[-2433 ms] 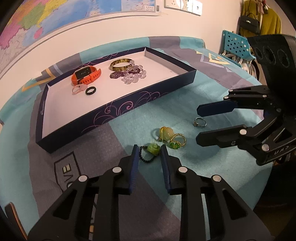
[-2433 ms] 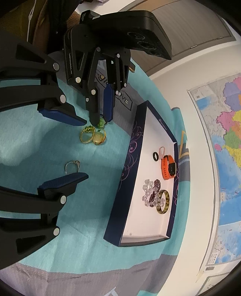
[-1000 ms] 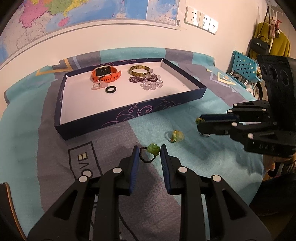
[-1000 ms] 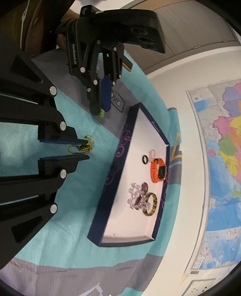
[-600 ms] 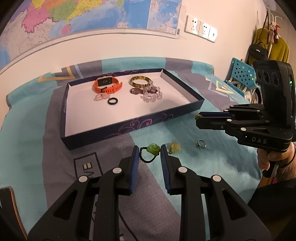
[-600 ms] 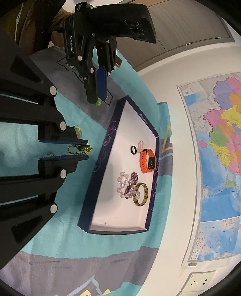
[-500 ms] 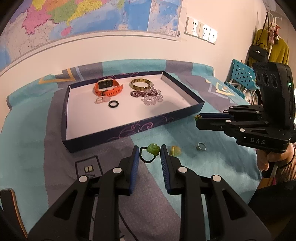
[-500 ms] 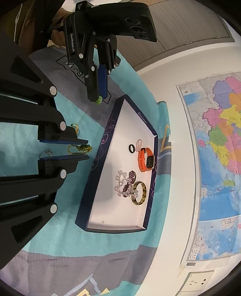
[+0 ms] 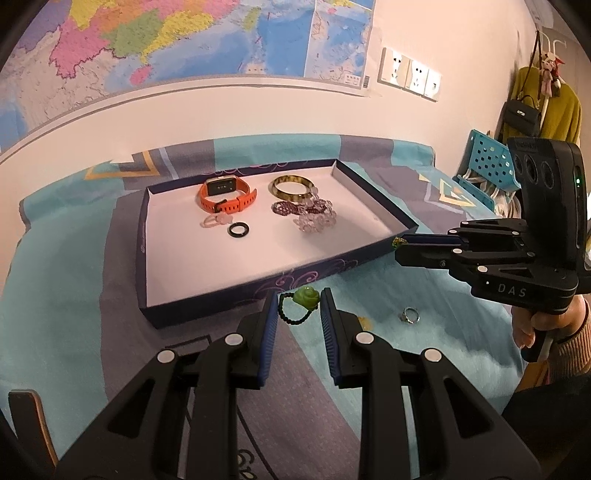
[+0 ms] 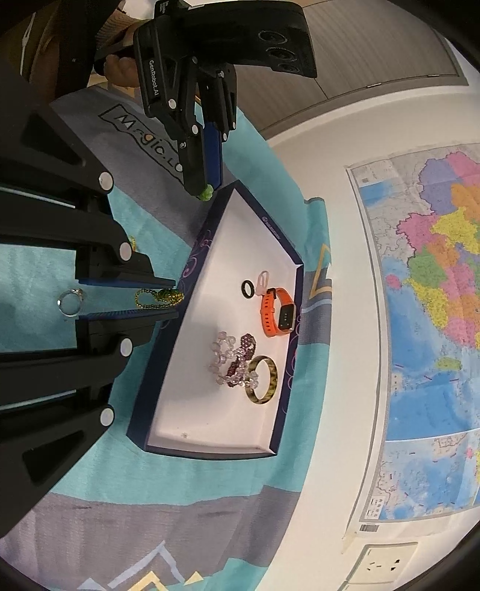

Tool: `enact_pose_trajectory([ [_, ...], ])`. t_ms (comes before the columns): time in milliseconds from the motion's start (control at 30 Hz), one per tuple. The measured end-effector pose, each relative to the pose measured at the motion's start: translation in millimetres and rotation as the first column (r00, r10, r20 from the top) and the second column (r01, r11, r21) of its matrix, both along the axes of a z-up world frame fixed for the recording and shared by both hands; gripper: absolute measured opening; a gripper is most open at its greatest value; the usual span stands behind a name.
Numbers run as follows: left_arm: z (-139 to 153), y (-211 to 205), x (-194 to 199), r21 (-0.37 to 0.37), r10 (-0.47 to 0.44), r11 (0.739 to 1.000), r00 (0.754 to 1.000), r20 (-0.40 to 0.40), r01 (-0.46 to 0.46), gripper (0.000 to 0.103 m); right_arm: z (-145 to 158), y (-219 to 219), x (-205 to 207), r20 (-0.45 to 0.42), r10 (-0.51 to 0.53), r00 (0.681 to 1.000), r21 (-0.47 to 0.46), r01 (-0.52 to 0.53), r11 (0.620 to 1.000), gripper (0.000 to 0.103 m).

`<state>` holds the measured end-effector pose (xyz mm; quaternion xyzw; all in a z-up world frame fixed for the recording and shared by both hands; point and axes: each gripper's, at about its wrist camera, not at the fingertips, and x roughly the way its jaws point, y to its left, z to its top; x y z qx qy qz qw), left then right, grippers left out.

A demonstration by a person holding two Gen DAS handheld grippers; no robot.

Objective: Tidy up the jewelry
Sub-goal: 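Carry the green-bead hair tie with the left tool into the box while the right tool carries the gold chain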

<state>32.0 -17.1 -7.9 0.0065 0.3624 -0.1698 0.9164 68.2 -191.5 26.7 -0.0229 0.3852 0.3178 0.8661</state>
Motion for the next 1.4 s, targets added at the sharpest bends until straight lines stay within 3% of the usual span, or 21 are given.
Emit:
enact_pose_trajectory([
  [733, 14.0, -0.3, 24.1, 0.027, 0.013, 1.000, 0.999, 0.041, -0.014, 0.024, 5.6, 8.8, 24.6, 0.040, -0.004, 0.999, -0.025, 0.005, 1.000, 0.009],
  [1400, 10.6, 0.6, 53.5, 0.032, 0.033, 0.999, 0.999, 0.026, -0.034, 0.024, 4.3, 22.1, 51.0, 0.065, -0.008, 0.998, -0.062, 0.012, 0.998, 0.009],
])
